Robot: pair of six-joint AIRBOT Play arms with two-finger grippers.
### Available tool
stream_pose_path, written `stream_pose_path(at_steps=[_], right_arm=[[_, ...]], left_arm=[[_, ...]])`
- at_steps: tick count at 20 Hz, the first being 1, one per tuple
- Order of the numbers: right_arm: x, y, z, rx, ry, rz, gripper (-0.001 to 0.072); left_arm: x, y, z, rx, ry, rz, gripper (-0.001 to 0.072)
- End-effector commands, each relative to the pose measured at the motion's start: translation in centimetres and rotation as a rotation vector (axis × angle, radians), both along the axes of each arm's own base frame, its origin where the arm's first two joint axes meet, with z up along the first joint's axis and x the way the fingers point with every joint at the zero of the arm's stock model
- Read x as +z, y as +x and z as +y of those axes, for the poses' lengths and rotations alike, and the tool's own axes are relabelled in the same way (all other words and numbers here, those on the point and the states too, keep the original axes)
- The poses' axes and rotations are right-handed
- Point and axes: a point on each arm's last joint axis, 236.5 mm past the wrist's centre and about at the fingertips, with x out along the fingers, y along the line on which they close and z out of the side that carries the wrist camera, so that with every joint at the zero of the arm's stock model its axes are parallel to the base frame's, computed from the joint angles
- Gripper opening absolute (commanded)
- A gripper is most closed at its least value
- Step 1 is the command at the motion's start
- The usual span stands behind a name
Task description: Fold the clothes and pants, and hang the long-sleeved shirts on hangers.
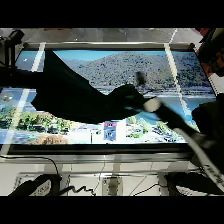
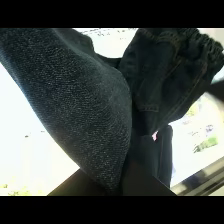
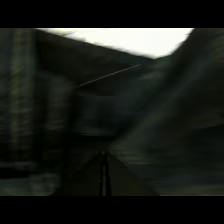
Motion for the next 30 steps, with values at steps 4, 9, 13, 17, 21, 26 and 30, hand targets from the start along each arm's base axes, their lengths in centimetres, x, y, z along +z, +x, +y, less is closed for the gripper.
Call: stream_pose_path(at_steps=[4, 9, 13, 17, 21, 26, 30], right_arm=[[-1.8, -5.5, 17.0, 0.144, 0.115, 0.013, 0.0037], [-1.2, -0.9, 12.1, 0.190, -0.039, -0.086, 0.0037], [0.3, 5.2, 0.1, 0.090, -0.130, -0.012, 0.0037], [6.0, 10.1, -14.9, -0.123, -0.215, -0.076, 0.0038], [10.1, 10.1, -26.9, -0.300, -0.310, -0.113, 0.0038], [8.8, 9.0, -37.5, -0.449, -0.450, -0.046, 0.0038], [5.1, 8.4, -44.2, -0.534, -0.532, 0.057, 0.0036]], left_arm=[[0.2, 0.1, -1.7, 0.028, -0.129, 0.069, 0.0019], [-1.7, 0.6, -5.1, -0.051, -0.191, 0.146, 0.0020], [-3.9, 2.7, -12.8, -0.139, -0.285, 0.165, 0.0019], [-5.6, 6.8, -23.3, -0.081, -0.468, 0.099, 0.0018], [-10.1, 7.1, -32.9, -0.007, -0.592, 0.116, 0.0019], [-12.9, 6.2, -37.7, 0.102, -0.723, 0.205, 0.0712], [-10.7, 8.3, -34.9, 0.081, -0.701, 0.106, 0.0707]])
